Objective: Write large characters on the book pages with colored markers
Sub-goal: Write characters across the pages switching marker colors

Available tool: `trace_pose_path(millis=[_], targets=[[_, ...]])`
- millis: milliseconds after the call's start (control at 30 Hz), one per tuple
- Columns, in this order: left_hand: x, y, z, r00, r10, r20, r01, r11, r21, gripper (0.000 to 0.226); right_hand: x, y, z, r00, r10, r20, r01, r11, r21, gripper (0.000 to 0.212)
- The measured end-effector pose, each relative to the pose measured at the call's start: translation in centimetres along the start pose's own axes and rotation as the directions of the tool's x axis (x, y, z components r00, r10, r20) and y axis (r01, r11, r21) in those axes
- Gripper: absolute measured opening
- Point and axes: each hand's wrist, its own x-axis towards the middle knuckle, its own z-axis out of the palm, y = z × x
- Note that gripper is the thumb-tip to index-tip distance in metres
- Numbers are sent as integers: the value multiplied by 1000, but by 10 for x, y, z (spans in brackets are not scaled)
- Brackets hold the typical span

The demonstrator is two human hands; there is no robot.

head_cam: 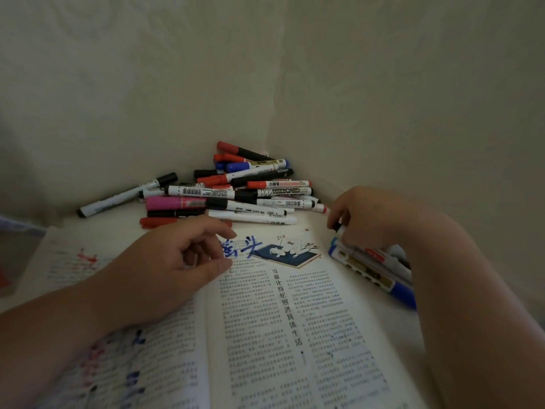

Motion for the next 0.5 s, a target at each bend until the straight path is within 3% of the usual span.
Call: trace_pose_path(millis=[233, 333, 433, 500], targets=[[2, 2, 1, 1000, -20, 11, 20, 1000, 23, 29, 5, -3, 6, 999, 40, -16, -40, 999, 16, 39], [2, 1, 0, 1000, -12, -1, 12, 1000, -2, 28, 7, -14, 8, 986, 40, -160, -31, 998, 61, 29], [1, 3, 1, 999, 3, -45, -5, 1000, -29, 29, 13, -35, 18, 932, -26, -360, 74, 990, 120, 16], [3, 1, 2, 990, 6, -140, -15, 998, -60, 30, 18, -48, 28, 930, -96, -356, 129, 989, 72, 16]])
